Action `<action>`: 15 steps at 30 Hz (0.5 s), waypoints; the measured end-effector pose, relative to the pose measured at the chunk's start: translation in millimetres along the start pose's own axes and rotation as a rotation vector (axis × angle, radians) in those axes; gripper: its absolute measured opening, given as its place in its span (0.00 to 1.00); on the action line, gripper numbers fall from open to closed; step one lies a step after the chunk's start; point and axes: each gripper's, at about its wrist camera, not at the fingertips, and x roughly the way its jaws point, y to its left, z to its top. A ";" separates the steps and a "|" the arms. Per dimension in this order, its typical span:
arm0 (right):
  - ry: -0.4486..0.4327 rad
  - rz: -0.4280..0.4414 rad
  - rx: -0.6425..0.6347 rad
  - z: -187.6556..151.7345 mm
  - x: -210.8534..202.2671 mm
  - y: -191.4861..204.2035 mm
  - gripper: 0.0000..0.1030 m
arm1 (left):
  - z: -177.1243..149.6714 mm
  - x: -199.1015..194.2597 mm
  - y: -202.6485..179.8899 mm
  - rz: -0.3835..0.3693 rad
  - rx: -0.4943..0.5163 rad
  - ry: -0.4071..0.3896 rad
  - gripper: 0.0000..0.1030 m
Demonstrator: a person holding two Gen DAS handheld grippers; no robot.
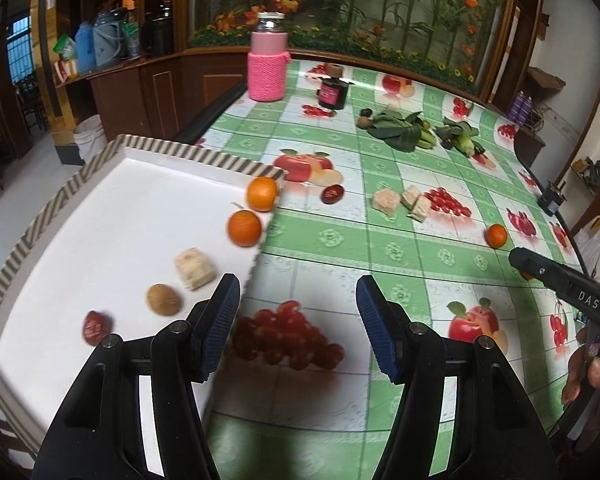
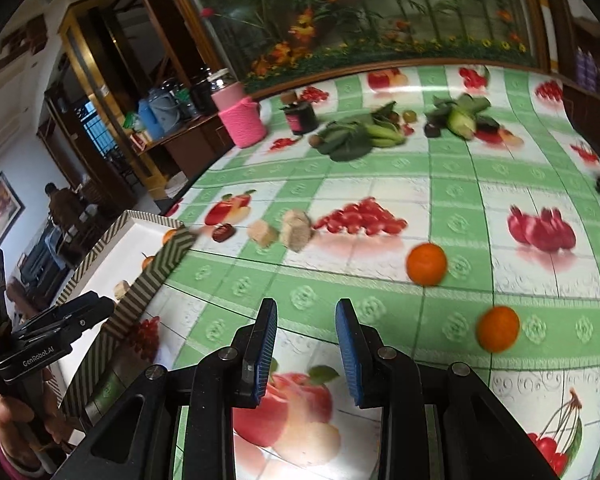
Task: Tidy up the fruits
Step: 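Move both open grippers back over the beige cubes on the tablecloth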
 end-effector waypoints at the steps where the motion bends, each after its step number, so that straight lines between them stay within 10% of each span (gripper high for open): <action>1: 0.002 -0.002 0.000 -1.1 0.2 -1.2 0.29 | 0.8 2.6 -3.2 -0.003 0.004 0.005 0.59; 15: 0.022 0.009 -0.011 3.0 11.2 -5.8 0.29 | 15.7 37.5 -29.0 -0.035 0.039 0.086 0.59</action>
